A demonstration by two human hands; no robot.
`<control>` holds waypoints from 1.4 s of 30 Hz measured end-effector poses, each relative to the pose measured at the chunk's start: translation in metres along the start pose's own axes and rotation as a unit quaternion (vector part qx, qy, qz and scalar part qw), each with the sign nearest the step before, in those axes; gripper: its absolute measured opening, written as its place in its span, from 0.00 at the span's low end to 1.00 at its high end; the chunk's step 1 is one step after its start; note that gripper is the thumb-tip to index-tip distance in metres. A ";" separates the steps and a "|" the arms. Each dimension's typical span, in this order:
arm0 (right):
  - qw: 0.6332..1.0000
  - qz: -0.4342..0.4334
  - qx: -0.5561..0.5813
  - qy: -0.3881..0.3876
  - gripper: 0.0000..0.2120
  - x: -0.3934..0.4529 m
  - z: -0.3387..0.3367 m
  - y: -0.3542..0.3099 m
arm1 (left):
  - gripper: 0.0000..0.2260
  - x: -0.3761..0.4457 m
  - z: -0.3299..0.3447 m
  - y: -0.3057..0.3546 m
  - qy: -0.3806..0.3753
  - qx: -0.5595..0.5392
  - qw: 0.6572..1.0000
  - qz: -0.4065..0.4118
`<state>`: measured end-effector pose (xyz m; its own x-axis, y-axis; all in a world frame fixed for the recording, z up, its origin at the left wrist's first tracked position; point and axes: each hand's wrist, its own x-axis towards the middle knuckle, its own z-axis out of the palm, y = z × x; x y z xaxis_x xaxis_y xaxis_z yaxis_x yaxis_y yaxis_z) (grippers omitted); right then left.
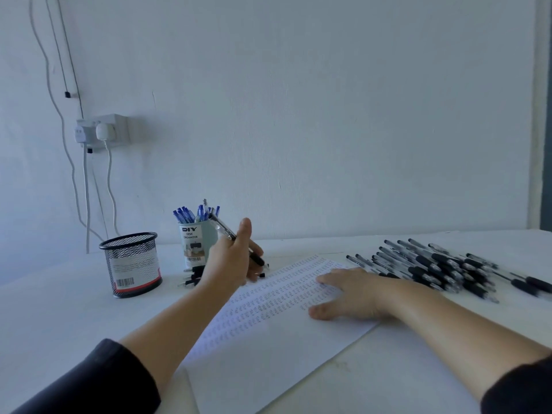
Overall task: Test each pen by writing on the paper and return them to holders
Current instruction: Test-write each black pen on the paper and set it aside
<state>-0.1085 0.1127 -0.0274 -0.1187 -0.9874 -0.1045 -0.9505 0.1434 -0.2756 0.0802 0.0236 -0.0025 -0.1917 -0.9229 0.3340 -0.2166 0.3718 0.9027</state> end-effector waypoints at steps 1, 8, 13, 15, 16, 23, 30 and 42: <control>1.000 0.001 -0.005 0.001 0.43 -0.001 0.000 0.000 | 0.29 -0.004 0.004 0.003 -0.023 -0.039 0.998 -0.036; 1.000 -0.006 -0.025 0.005 0.41 -0.002 -0.002 -0.002 | 0.04 -0.035 0.027 0.011 -0.107 -0.159 0.971 -0.146; 1.000 -0.004 -0.007 0.012 0.38 -0.002 -0.001 -0.001 | 0.05 -0.040 0.034 0.005 -0.075 -0.114 0.982 -0.130; 1.000 -0.004 0.000 0.013 0.38 -0.001 0.000 0.001 | 0.06 -0.039 0.035 0.003 -0.071 -0.098 0.985 -0.125; 1.000 -0.003 0.003 0.012 0.39 0.000 0.000 0.002 | 0.06 -0.039 0.035 0.002 -0.069 -0.100 0.985 -0.123; 1.000 -0.006 0.017 0.017 0.39 0.002 0.000 0.004 | 0.07 -0.039 0.032 0.002 -0.078 -0.098 0.986 -0.112; 1.000 -0.012 0.015 0.016 0.39 0.001 -0.001 0.004 | 0.08 -0.048 0.031 0.002 -0.083 -0.068 0.990 -0.088; 1.000 -0.005 0.011 0.011 0.39 0.000 -0.002 0.002 | 0.04 -0.049 0.034 0.001 -0.067 -0.008 0.996 -0.063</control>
<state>-0.1106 0.1132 -0.0262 -0.1150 -0.9901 -0.0810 -0.9450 0.1342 -0.2984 0.0568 0.0729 -0.0269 -0.2907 -0.9399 0.1790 -0.2324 0.2508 0.9397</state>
